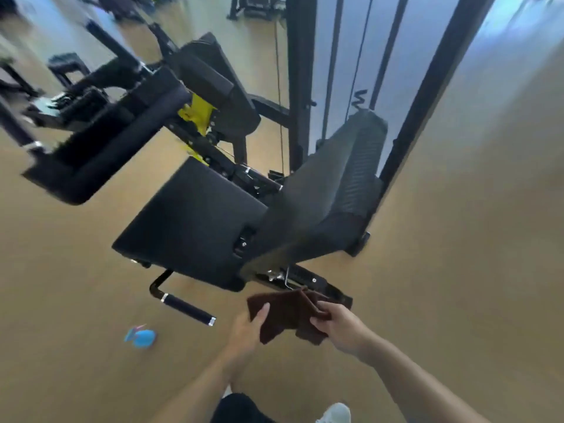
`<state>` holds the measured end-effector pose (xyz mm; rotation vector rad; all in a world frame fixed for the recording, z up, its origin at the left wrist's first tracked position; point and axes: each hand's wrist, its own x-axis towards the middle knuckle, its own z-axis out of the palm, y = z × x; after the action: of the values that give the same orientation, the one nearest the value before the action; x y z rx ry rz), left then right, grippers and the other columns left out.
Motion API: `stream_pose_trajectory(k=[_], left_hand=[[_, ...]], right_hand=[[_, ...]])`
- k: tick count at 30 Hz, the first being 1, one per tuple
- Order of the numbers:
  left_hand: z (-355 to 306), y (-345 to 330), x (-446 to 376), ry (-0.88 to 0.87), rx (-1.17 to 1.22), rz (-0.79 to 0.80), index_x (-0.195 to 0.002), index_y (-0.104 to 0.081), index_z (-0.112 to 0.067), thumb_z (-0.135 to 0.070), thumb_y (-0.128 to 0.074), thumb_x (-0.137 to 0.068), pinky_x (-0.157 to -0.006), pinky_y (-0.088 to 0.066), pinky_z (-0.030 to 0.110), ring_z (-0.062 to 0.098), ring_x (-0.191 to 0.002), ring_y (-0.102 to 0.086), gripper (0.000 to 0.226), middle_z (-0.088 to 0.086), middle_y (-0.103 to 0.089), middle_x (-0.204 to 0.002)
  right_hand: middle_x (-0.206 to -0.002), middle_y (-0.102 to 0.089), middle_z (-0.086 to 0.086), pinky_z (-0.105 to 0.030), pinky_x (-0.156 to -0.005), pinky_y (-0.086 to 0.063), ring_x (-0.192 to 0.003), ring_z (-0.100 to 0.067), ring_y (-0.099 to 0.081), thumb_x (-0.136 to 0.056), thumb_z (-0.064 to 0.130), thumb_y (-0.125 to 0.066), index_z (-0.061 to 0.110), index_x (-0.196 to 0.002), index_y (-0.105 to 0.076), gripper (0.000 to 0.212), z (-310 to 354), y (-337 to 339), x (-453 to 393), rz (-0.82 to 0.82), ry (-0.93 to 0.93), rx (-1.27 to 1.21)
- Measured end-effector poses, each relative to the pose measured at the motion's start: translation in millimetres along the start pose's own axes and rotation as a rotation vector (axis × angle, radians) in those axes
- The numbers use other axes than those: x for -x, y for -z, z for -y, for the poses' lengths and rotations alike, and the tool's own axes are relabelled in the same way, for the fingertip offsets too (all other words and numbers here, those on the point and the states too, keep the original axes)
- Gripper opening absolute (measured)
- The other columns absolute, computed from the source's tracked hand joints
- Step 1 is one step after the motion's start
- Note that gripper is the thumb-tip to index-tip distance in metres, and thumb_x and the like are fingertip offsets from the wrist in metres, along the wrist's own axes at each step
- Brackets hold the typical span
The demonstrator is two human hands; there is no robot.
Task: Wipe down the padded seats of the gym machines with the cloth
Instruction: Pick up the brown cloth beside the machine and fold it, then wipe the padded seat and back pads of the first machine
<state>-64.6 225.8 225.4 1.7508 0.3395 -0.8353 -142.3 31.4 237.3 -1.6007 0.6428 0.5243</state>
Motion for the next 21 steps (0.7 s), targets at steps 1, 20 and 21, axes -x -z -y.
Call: stream_pose_trajectory(k=[1, 20, 21], left_hand=[[1, 22, -3, -0.011, 0.025, -0.037, -0.1, -0.069, -0.016, -0.033, -0.059, -0.098, -0.065, -0.055, 0.019, 0.019, -0.088, -0.072, 0.02, 0.004, -0.076, -0.093], [-108, 308, -170, -0.286, -0.1, -0.057, -0.105, -0.075, -0.015, -0.029, -0.059, -0.1, -0.08, -0.057, 0.018, 0.01, -0.09, -0.072, 0.022, -0.003, -0.077, -0.096], [-114, 307, -177, -0.312, -0.127, -0.048, -0.109, -0.075, -0.017, -0.032, -0.058, -0.1, -0.086, -0.056, 0.022, 0.01, -0.094, -0.072, 0.025, -0.004, -0.078, -0.098]], right_hand=[[-0.084, -0.08, 0.003, -0.033, -0.082, -0.058, -0.084, -0.013, -0.077, -0.101, 0.002, -0.054, 0.019, -0.1, -0.068, 0.023, 11, -18, -9, 0.032, -0.001, 0.03], [-0.113, -0.072, 0.017, -0.027, -0.095, -0.05, -0.108, -0.009, -0.066, -0.108, 0.028, -0.044, 0.035, -0.132, -0.065, 0.033, 199, -251, -209, -0.406, 0.123, -0.109], [-0.108, -0.072, 0.016, -0.027, -0.089, -0.049, -0.103, -0.01, -0.066, -0.108, 0.03, -0.045, 0.033, -0.13, -0.067, 0.031, 210, -250, -211, -0.471, 0.127, -0.087]])
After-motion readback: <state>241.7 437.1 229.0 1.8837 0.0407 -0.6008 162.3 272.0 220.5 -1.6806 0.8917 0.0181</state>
